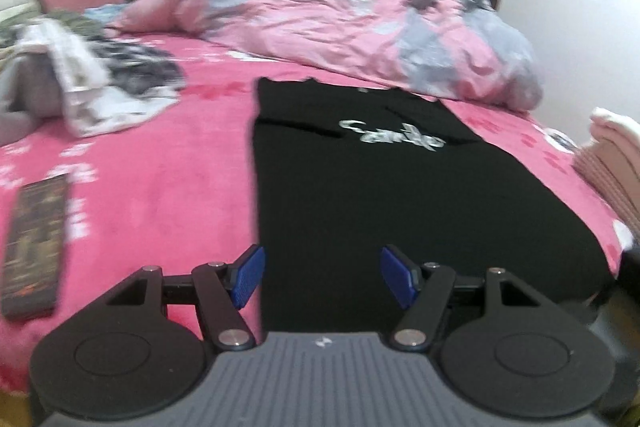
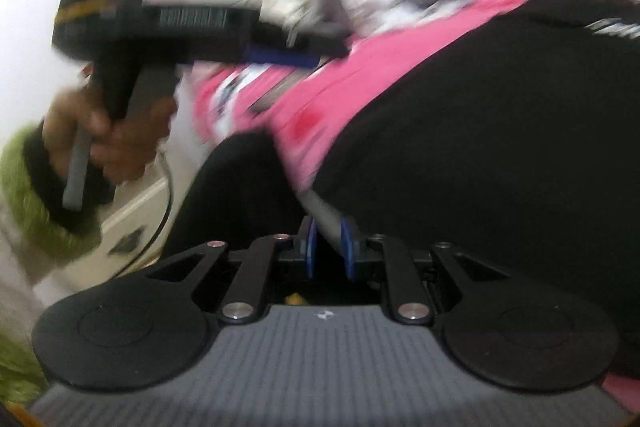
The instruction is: Fold clothes
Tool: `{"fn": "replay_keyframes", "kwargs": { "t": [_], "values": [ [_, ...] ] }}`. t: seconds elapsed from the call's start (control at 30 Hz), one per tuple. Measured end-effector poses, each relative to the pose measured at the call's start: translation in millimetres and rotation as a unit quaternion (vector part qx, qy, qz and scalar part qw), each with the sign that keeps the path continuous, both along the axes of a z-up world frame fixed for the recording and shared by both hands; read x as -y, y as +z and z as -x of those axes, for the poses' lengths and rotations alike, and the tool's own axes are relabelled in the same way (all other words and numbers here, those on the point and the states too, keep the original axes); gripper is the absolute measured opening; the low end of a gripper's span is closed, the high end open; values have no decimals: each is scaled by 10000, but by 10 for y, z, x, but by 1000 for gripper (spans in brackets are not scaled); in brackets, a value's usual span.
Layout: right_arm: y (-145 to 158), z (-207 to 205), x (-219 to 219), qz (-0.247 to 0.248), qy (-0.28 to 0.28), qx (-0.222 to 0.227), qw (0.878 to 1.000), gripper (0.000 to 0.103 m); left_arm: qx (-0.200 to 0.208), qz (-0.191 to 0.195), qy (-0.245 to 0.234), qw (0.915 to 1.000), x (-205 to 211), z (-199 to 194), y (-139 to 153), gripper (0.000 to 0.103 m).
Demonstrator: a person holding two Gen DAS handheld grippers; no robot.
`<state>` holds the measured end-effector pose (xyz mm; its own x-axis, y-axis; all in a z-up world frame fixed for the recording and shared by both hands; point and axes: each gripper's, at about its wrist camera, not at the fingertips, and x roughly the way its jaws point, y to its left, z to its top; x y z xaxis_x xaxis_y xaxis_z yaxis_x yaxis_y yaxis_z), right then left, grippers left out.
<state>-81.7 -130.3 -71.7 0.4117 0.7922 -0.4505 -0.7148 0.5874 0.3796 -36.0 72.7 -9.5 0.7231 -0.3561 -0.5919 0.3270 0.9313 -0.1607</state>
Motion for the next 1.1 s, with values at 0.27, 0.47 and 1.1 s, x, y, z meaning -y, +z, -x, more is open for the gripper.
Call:
{"fn": "replay_keyframes", "kwargs": {
  "t": [0.27,0.47,1.1],
  "values": [
    [223,41,1134,-299,-2103,173,9770,16,-555,130,-486,9972,377,-128,-420,63],
    [152,96,1925,-511,-3576,-100,9324,24,-679,-194,-27,9975,67,101,-379,67],
    [235,-84,1477,1225,-3962,271,9096,92,-467,-340,125,9982,692,-269,-11,96]
  ]
}}
